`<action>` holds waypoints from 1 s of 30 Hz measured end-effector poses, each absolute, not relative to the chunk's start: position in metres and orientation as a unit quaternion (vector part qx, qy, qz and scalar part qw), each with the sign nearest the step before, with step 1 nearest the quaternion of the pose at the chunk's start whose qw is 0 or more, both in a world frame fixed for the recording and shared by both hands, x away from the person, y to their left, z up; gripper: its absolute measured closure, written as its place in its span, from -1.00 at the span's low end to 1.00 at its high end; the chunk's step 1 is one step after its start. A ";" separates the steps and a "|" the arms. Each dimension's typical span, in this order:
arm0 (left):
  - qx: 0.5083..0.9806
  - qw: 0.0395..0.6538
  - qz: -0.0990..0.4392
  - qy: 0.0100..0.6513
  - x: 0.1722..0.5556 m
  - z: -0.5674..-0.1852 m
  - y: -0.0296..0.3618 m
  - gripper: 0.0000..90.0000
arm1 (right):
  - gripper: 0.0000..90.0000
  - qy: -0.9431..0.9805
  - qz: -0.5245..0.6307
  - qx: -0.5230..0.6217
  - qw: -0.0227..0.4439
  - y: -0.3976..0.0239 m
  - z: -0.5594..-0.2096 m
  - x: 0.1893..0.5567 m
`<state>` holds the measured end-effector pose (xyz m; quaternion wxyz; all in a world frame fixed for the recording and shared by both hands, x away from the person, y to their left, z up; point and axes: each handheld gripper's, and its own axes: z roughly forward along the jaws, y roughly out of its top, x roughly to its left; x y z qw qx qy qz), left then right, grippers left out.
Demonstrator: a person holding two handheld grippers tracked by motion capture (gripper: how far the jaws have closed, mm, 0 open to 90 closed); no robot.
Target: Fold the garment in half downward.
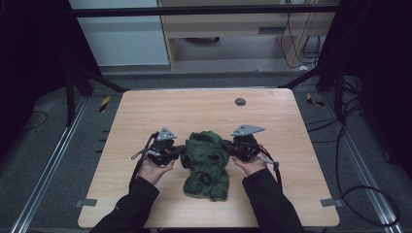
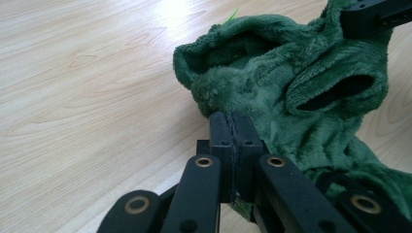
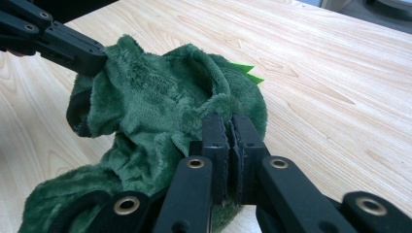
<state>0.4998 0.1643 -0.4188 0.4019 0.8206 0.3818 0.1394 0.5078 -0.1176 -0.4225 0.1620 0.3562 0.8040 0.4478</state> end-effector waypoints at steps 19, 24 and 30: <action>0.829 0.405 0.126 0.363 0.470 -0.419 0.166 0.99 | 0.91 0.814 0.453 0.330 0.154 -0.122 -0.427 0.477; 0.832 0.403 0.121 0.361 0.466 -0.421 0.167 0.99 | 0.91 0.816 0.452 0.327 0.151 -0.124 -0.430 0.471; 0.834 0.403 0.114 0.360 0.457 -0.424 0.170 0.99 | 0.91 0.815 0.456 0.328 0.144 -0.127 -0.433 0.464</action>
